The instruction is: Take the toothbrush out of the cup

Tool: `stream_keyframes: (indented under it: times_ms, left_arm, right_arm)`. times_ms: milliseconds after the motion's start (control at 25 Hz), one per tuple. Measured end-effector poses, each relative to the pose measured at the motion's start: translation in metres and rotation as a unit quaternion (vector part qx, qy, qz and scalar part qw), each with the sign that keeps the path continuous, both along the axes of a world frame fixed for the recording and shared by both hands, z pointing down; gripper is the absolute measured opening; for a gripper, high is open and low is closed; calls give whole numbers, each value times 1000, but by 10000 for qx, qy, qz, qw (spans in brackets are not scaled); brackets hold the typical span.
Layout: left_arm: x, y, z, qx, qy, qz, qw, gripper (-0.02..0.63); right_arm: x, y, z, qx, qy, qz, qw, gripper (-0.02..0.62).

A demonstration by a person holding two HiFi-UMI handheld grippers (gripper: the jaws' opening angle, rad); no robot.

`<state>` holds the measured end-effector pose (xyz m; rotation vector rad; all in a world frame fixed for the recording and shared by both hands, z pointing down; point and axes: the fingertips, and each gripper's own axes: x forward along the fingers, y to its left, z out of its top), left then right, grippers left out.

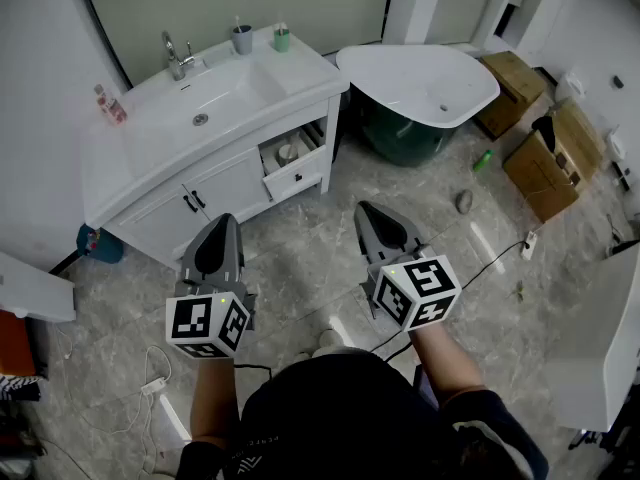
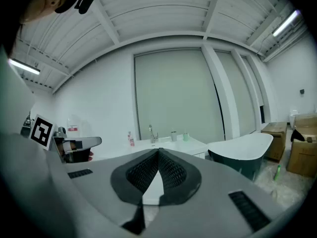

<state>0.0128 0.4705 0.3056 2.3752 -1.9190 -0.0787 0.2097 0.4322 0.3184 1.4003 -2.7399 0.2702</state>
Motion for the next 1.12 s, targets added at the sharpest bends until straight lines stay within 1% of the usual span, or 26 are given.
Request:
stream_keyframes:
  times_ms: [240, 480, 640, 720, 880, 1000, 1120]
  left_arm:
    - [2, -7, 10, -209, 176, 53, 9996, 4]
    - [4, -15, 13, -299, 460, 34, 9985, 5]
    - [1, -20, 15, -354, 413, -89, 9985, 5]
    - [2, -24, 14, -369, 450, -115, 9982, 5]
    - [12, -32, 9, -241, 550, -135, 9981, 4]
    - [19, -38, 10, -201, 483, -192, 9984, 4]
    - [26, -43, 15, -250, 425, -185, 9986, 3]
  right_arm:
    - [3, -5, 8, -75, -47, 79, 9999, -2]
    - [-1, -19, 6, -45, -135, -79, 9999, -2]
    - [-7, -25, 13, -61, -23, -220, 9997, -2]
    - [-6, -29, 15, -77, -49, -263, 9996, -2]
    - [2, -37, 17, -136, -132, -327, 9993, -2]
    - [2, -39, 24, -230, -169, -547, 9981, -2]
    - [2, -40, 32, -359, -228, -712, 9966, -2]
